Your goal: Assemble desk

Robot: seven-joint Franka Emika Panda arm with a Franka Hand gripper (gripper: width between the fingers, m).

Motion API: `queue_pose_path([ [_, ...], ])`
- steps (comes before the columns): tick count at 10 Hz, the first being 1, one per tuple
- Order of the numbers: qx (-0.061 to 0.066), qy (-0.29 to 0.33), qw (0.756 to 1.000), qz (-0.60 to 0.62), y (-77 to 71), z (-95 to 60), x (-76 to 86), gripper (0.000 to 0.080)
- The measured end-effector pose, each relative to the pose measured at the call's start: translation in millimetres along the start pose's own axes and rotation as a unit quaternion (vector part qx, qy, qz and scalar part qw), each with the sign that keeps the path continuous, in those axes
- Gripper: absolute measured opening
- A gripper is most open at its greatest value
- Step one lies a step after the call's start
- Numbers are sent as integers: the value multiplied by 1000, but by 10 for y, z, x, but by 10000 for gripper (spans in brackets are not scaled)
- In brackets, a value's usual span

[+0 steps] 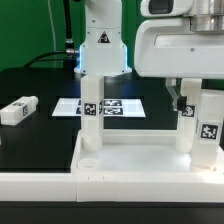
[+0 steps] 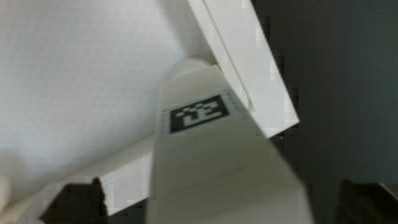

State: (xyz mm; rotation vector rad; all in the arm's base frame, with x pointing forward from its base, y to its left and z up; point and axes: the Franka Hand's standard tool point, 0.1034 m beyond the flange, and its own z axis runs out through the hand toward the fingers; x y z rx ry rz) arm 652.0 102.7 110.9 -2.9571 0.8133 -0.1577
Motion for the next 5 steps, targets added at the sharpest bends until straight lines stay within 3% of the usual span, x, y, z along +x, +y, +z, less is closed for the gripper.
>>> queue_pose_path([
  [1, 0, 0, 1000, 17, 0, 1, -1, 528],
  [2, 0, 0, 1000, 16, 1, 1, -1, 528],
  [4, -1, -1, 997, 72, 16, 6, 3, 289],
  [5, -2, 0, 994, 113, 24, 9, 6, 290],
])
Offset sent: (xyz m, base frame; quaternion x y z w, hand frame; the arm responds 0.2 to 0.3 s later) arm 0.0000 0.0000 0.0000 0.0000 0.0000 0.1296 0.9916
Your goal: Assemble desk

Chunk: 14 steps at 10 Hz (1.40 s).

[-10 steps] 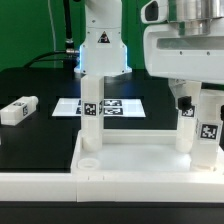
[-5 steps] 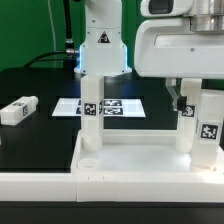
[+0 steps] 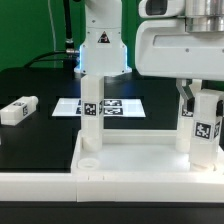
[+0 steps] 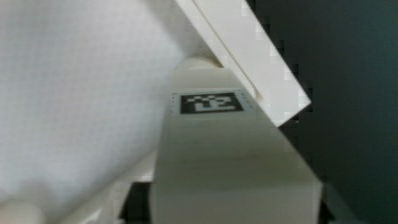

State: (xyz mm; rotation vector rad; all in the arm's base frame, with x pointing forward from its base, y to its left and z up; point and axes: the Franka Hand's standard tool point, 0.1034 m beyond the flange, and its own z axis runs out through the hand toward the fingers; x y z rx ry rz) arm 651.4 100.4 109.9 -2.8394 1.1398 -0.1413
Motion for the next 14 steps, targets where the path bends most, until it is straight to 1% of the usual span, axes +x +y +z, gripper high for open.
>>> queue_pose_path([
  [2, -2, 0, 996, 92, 15, 4, 7, 290],
  [3, -3, -2, 981, 192, 37, 7, 14, 290],
  [4, -2, -7, 959, 283, 55, 13, 16, 290],
  [5, 2, -19, 927, 374, 61, 17, 8, 290],
  [6, 7, -23, 885, 464, 40, 19, -9, 291],
  [7, 15, -24, 855, 517, 21, 21, -41, 291],
  [8, 16, -24, 850, 527, 23, 21, -43, 291],
  [9, 16, -24, 853, 522, 25, 21, -42, 291],
  [10, 15, -23, 861, 509, 28, 29, -45, 374],
  [11, 15, -23, 861, 508, 29, 32, -46, 510],
  [12, 4, -20, 907, 420, 46, 29, -40, 510],
  [13, 5, -19, 943, 332, 33, 39, -39, 620],
  [14, 6, -20, 966, 259, 9, 52, -81, 640],
])
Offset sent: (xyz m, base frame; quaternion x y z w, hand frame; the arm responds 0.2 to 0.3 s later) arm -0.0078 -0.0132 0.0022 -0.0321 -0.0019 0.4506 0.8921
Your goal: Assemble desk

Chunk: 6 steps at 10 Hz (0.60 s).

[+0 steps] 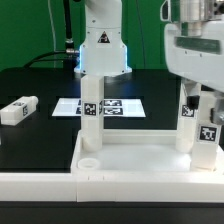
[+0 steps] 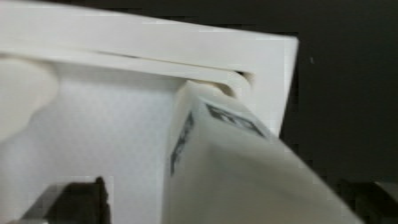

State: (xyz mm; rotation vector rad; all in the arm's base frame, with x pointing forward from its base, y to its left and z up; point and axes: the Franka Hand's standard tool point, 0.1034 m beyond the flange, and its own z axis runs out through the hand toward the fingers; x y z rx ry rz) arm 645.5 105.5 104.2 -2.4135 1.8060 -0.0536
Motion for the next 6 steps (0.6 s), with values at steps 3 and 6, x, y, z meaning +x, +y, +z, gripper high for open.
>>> queue_pose_path([
  [3, 0, 3, 996, -94, 2, 8, -23, 648],
  [6, -8, 18, 952, -304, -33, -35, 6, 649],
])
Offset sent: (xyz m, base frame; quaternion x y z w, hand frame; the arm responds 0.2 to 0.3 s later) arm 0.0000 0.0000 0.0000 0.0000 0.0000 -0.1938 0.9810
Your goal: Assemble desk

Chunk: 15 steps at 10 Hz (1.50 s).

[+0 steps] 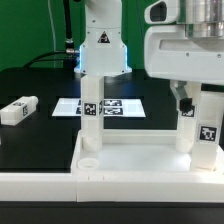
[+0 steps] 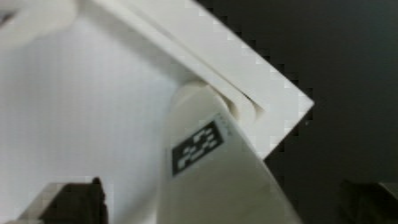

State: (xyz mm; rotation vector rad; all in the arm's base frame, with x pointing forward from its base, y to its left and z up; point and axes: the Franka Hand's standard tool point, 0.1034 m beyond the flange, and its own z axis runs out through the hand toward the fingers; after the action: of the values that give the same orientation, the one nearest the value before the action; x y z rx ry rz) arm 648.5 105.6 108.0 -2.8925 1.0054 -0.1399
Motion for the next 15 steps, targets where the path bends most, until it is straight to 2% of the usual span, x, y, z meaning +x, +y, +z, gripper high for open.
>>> queue_pose_path([
  [1, -2, 5, 995, -100, 17, -5, 34, 649],
  [2, 0, 8, 994, -107, 24, 1, 48, 649],
  [4, 0, 8, 996, -88, 22, 4, 45, 376],
  [5, 0, 8, 996, -85, 24, 4, 46, 376],
  [6, -1, 8, 999, -47, 31, 6, 50, 288],
  [8, -1, 8, 999, 33, 45, 10, 57, 288],
  [10, -1, 5, 988, 153, 78, 10, 73, 288],
  [11, -1, 1, 976, 216, 88, 13, 69, 288],
  [13, -2, -1, 910, 415, 85, 24, 41, 291],
  [15, 8, -6, 844, 537, 65, 22, 7, 291],
])
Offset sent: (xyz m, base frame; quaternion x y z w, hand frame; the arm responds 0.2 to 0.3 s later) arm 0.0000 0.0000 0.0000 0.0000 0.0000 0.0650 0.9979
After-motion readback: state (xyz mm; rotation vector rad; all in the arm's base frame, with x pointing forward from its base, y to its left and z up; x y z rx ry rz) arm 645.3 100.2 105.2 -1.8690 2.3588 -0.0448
